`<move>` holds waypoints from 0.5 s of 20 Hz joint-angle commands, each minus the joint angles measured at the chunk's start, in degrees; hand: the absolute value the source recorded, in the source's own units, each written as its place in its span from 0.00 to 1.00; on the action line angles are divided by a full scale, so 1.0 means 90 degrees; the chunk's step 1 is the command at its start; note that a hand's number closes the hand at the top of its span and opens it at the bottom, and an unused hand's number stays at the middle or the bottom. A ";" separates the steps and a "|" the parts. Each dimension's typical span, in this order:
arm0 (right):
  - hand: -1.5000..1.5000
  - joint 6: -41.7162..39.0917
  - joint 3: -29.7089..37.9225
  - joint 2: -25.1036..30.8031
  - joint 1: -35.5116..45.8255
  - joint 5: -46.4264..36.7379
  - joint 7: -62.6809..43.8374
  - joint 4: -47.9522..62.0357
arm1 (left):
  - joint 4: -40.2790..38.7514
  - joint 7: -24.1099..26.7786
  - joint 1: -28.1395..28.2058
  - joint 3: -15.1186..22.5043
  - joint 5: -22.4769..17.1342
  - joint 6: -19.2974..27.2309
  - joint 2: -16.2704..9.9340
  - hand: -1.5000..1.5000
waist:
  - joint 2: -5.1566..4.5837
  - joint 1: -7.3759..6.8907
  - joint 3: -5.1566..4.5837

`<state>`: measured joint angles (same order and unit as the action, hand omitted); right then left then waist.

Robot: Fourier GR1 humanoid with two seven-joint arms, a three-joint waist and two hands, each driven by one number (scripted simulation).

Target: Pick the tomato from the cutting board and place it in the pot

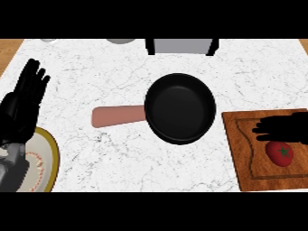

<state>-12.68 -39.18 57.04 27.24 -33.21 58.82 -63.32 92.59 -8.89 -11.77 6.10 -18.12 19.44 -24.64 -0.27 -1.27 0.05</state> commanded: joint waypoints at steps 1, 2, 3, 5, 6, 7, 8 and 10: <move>0.00 0.0023 0.0046 -0.0519 0.0011 -0.0339 0.0729 0.0500 | -0.0211 0.0155 0.0039 -0.0137 0.0117 -0.0084 0.0119 0.50 | 0.0012 0.0078 -0.0003; 0.00 -0.0051 0.0052 -0.0186 -0.0116 -0.0331 0.0888 0.0259 | -0.0369 0.0191 0.0033 -0.0057 0.0230 -0.0094 0.0163 0.50 | 0.0019 0.0120 -0.0005; 0.00 -0.0024 0.0006 -0.0443 0.0091 -0.0490 0.0970 0.0744 | -0.0229 0.0207 0.0063 -0.0042 0.0205 -0.0128 0.0217 0.50 | 0.0009 0.0064 -0.0002; 0.00 0.0310 -0.0125 -0.0780 0.0171 -0.0586 0.1141 0.1375 | -0.0289 0.0207 -0.0013 -0.0052 0.0232 -0.0140 0.0204 0.50 | -0.0020 -0.0014 0.0004; 0.00 0.0029 -0.0041 -0.0711 0.0274 -0.0510 0.1080 0.1153 | 0.0121 -0.0294 -0.0081 -0.0159 0.0151 -0.0115 0.0014 0.50 | 0.0010 0.0013 0.0002; 0.00 0.0054 -0.0032 -0.0721 0.0246 -0.0462 0.1101 0.0982 | -0.0219 -0.0024 -0.0028 -0.0226 0.0153 -0.0285 0.0017 0.50 | 0.0009 0.0052 -0.0002; 0.00 0.0236 0.0075 -0.0534 0.0196 -0.0536 0.1343 0.1214 | -0.0297 -0.0011 -0.0222 -0.0128 0.0275 -0.0096 0.0279 0.50 | 0.0009 0.0090 -0.0001; 0.00 0.0492 -0.0086 -0.1030 0.0166 -0.0773 0.0981 0.1356 | 0.0083 -0.0225 -0.0044 0.0112 0.0509 0.0128 0.0398 0.50 | 0.0013 0.0060 0.0001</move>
<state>-9.09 -39.86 50.87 28.62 -37.90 60.18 -55.10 91.79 -9.45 -12.23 5.57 -15.66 18.82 -22.86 -0.18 -0.82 0.04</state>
